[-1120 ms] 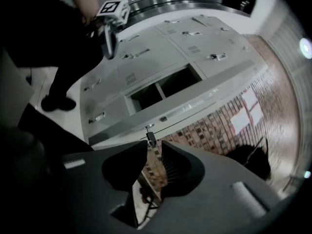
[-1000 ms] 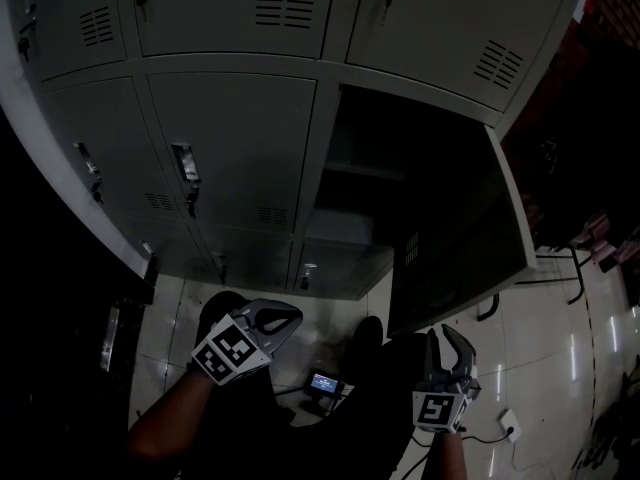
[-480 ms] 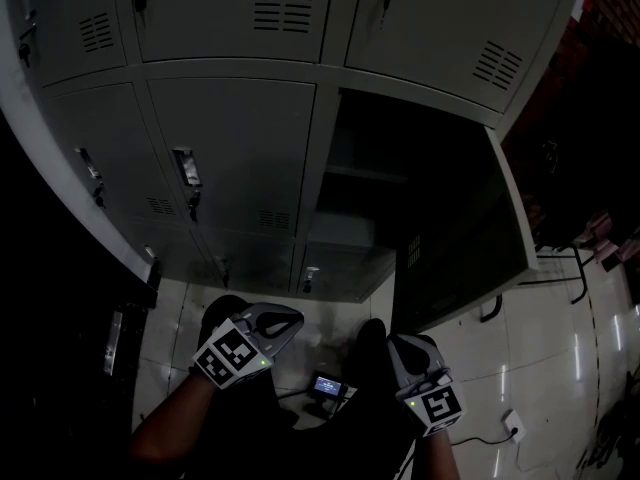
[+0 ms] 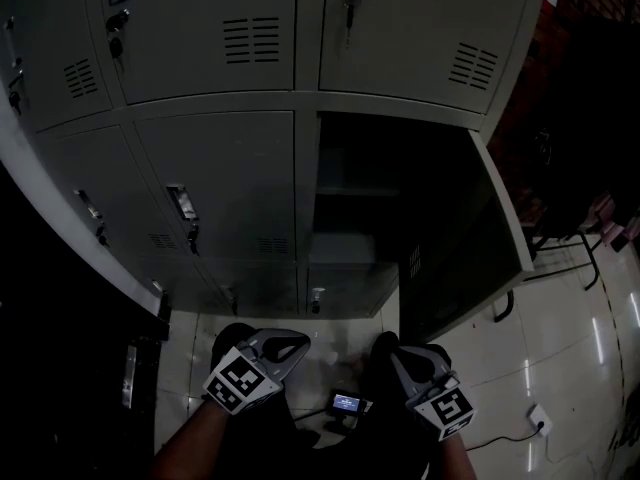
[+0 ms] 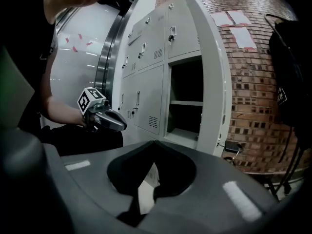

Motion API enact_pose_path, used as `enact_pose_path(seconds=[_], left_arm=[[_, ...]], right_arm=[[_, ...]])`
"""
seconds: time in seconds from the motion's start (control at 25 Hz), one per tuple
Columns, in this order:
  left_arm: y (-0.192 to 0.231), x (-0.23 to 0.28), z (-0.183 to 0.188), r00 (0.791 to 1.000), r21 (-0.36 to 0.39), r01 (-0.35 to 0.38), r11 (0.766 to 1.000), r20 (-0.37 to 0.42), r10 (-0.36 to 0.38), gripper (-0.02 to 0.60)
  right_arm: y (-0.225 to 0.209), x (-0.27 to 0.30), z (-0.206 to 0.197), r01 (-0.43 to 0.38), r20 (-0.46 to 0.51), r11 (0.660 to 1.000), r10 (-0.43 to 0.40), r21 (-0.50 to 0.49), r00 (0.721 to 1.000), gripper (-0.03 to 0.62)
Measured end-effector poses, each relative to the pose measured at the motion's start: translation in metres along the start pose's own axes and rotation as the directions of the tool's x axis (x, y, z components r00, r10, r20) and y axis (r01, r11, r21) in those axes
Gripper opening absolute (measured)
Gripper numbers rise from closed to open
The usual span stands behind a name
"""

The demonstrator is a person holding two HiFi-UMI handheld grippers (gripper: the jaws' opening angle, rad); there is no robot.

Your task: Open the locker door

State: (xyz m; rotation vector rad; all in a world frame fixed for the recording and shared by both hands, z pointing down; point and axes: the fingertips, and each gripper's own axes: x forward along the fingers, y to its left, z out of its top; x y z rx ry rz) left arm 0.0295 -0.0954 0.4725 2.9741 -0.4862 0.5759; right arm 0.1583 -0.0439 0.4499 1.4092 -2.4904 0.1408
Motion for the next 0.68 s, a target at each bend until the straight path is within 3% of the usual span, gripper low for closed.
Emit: enact_pose_path(seconds=[0.68], left_arm=[[0.0009,0.0003,-0.0038,1.0,0.016,0.002,1.0,-0.021,-0.001,0.012]], right_arm=[[0.001,0.0028,0.003,-0.011,0.01,1.0,0.011,-0.002,1.0,0.0]])
